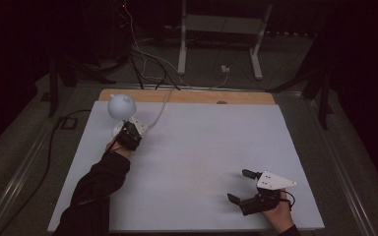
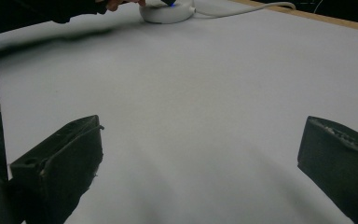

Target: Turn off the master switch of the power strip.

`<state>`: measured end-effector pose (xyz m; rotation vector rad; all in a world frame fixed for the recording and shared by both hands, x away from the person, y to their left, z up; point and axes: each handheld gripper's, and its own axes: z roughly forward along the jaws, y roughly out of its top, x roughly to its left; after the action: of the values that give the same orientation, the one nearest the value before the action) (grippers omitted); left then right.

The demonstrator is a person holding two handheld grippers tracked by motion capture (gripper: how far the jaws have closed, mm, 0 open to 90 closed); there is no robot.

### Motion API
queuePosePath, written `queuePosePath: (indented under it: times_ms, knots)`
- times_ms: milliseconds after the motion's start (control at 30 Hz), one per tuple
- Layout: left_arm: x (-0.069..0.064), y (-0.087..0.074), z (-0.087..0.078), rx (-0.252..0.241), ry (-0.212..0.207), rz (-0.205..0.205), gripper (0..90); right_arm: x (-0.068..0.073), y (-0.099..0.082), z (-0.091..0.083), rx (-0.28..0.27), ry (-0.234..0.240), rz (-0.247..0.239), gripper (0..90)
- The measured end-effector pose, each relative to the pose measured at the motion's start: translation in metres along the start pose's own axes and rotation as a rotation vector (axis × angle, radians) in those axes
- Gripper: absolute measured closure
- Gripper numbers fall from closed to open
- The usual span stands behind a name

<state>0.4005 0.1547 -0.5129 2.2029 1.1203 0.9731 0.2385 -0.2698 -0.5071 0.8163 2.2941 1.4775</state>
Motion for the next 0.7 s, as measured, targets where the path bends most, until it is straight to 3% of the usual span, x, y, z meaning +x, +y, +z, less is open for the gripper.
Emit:
queuePosePath:
  times_ms: [267,433,467,533,700]
  knots:
    - [-0.0006,0.0048,0.0004,0.036,0.001,0.041,90.0,0.0008,0.0001,0.001,0.003,0.005,-0.003,0.0]
    - [0.0023,0.0071,0.0018,0.058,-0.026,0.041,90.0,0.001,0.0003,0.0008,0.0,0.006,-0.001,0.0]
    - [0.0024,0.008,0.0016,0.066,-0.027,0.057,90.0,0.0009,0.0003,0.0006,0.0,0.005,0.0,0.0]
    - [0.0003,0.009,0.0016,0.072,-0.013,0.065,90.0,0.0007,0.0002,0.0006,0.0,0.005,0.0,0.0]
    - [0.0014,0.0064,0.0015,0.048,-0.014,0.038,90.0,0.0006,0.0001,0.0003,0.001,0.003,-0.001,0.0]
